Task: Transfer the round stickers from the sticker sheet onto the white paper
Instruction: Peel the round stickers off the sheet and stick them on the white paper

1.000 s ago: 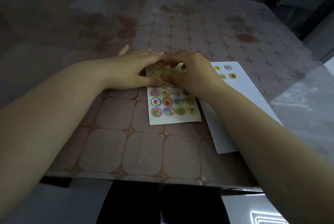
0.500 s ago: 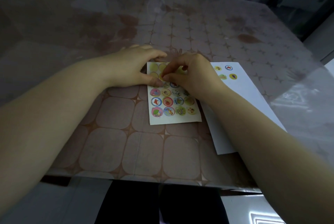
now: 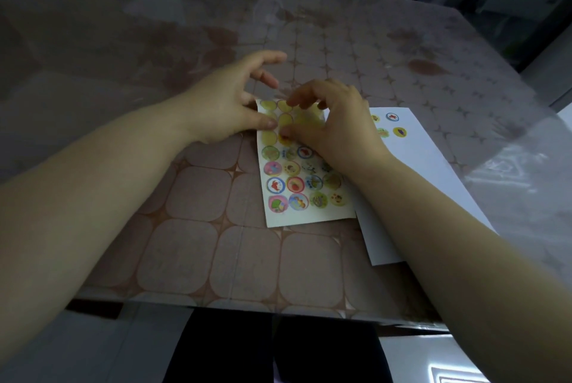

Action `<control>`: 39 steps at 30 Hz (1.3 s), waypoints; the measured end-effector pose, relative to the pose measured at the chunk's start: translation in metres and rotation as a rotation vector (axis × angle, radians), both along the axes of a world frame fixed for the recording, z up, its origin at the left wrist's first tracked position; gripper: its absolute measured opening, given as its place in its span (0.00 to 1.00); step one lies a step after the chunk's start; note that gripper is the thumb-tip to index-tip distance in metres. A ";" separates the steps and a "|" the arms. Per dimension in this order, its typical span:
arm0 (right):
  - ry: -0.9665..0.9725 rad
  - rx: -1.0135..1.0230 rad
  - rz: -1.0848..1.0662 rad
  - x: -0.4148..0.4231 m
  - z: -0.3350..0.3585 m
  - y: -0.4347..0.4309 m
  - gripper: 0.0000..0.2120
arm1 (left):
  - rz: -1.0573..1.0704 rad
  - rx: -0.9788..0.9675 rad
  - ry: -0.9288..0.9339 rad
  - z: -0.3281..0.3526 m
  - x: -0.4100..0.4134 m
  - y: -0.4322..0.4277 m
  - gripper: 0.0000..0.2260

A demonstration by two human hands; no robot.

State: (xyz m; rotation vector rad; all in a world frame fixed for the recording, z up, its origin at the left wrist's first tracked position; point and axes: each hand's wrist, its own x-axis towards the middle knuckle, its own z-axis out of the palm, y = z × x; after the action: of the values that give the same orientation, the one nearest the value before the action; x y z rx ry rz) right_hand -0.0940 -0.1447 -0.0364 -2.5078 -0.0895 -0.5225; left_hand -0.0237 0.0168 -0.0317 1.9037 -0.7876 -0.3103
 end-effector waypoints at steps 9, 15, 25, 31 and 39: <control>-0.079 -0.075 0.014 0.002 -0.003 0.000 0.14 | 0.125 -0.224 0.138 -0.002 0.004 0.000 0.31; -0.144 -0.094 0.014 0.004 -0.006 0.001 0.14 | 0.136 -0.301 0.298 -0.002 0.002 -0.006 0.26; -0.219 -0.118 -0.007 0.008 -0.008 0.000 0.12 | 0.101 -0.306 0.386 0.000 -0.003 -0.007 0.32; -0.284 -0.123 0.021 0.010 -0.008 0.001 0.10 | 0.059 -0.361 0.449 0.000 -0.004 -0.009 0.29; -0.465 -0.254 0.072 0.012 -0.008 0.001 0.06 | 0.063 -0.380 0.550 0.001 -0.002 -0.007 0.29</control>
State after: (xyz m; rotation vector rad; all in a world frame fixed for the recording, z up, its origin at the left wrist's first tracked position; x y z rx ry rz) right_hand -0.0824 -0.1435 -0.0441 -2.5595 -0.4462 -1.1148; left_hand -0.0255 0.0098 -0.0307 1.3859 -0.3794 -0.5706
